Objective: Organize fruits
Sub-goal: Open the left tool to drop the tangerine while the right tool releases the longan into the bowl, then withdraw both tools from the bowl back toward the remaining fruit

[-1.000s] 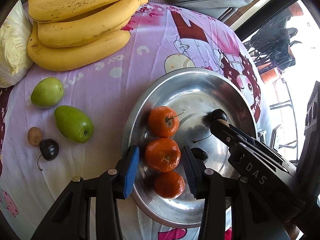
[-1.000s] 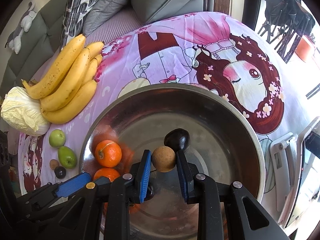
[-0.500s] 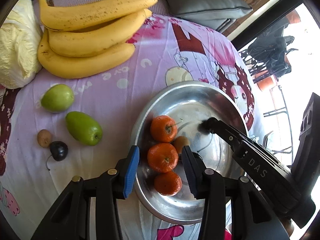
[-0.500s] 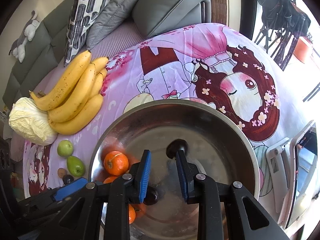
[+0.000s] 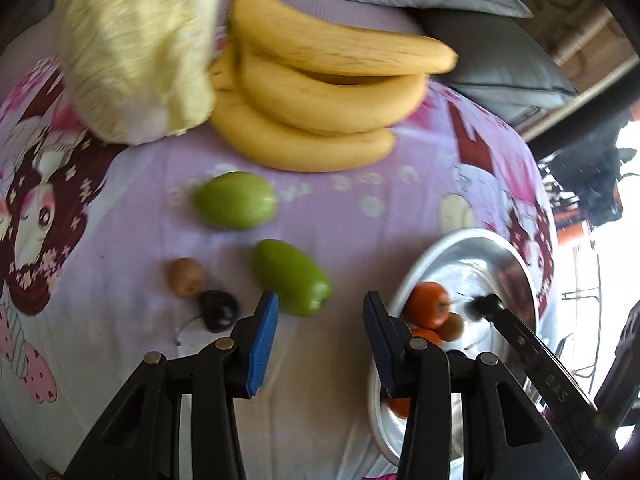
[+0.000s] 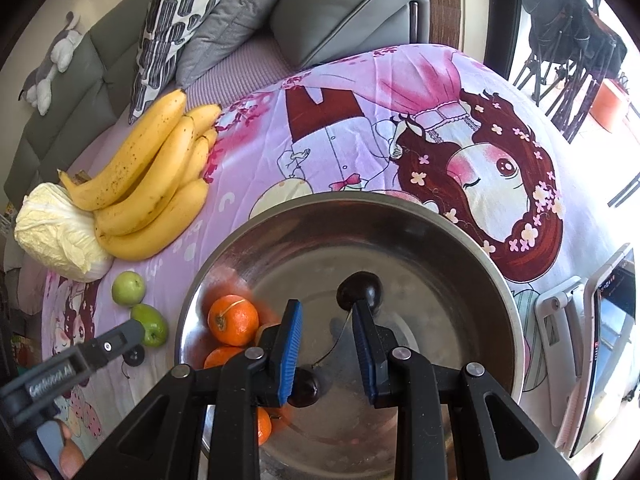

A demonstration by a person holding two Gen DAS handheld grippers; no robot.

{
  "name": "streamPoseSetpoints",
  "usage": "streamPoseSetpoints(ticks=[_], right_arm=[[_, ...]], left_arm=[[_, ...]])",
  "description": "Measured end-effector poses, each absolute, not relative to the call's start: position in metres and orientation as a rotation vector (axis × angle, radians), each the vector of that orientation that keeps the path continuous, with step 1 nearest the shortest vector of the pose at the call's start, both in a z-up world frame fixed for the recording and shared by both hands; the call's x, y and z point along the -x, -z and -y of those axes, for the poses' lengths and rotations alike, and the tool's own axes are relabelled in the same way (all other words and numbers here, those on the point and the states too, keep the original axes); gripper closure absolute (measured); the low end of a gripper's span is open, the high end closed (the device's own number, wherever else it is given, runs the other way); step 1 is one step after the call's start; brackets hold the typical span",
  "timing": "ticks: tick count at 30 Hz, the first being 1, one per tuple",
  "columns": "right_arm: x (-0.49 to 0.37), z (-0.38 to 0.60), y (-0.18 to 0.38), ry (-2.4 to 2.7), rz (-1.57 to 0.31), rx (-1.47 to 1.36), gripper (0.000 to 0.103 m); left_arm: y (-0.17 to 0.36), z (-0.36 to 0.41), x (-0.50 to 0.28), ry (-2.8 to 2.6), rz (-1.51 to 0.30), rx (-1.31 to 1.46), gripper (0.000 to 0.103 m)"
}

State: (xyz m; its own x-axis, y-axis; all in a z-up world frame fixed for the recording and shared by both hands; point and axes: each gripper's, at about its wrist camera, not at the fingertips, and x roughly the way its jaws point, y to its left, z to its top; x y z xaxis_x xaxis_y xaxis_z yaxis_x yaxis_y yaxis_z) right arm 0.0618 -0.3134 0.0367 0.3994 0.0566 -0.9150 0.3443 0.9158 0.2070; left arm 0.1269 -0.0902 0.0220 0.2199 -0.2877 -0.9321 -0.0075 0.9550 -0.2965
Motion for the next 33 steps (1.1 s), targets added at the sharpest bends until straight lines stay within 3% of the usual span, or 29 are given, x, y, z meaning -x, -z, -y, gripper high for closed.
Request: streamPoseSetpoints(ticks=[7, 10, 11, 13, 14, 17, 19, 22, 33], right_arm=[[-0.064, 0.301, -0.036, 0.158, -1.163, -0.361, 0.074], [-0.065, 0.297, -0.036, 0.150, -1.165, -0.345, 0.073], [-0.065, 0.296, -0.036, 0.150, -1.166, -0.339, 0.070], [-0.066, 0.295, -0.036, 0.162, -1.168, -0.323, 0.039], [-0.066, 0.294, -0.037, 0.170, -1.165, -0.315, 0.034], [-0.066, 0.295, -0.039, 0.184, -1.153, -0.297, 0.031], [-0.067, 0.294, -0.039, 0.184, -1.156, -0.292, 0.028], [-0.068, 0.294, -0.036, 0.191, -1.162, -0.274, 0.020], [-0.070, 0.291, -0.034, 0.193, -1.163, -0.245, 0.018]], left_arm=[[-0.013, 0.078, -0.128, 0.150, -1.367, 0.276, 0.057], [-0.012, 0.080, -0.127, 0.143, -1.371, 0.263, 0.046], [-0.012, 0.081, -0.126, 0.138, -1.369, 0.253, 0.046], [-0.010, 0.084, -0.128, 0.135, -1.368, 0.247, 0.043], [-0.010, 0.084, -0.128, 0.133, -1.369, 0.248, 0.043], [-0.010, 0.083, -0.129, 0.117, -1.368, 0.245, 0.040], [-0.009, 0.082, -0.129, 0.104, -1.365, 0.246, 0.023], [-0.008, 0.078, -0.128, 0.066, -1.358, 0.230, 0.021], [-0.010, 0.070, -0.126, 0.026, -1.337, 0.210, 0.018]])
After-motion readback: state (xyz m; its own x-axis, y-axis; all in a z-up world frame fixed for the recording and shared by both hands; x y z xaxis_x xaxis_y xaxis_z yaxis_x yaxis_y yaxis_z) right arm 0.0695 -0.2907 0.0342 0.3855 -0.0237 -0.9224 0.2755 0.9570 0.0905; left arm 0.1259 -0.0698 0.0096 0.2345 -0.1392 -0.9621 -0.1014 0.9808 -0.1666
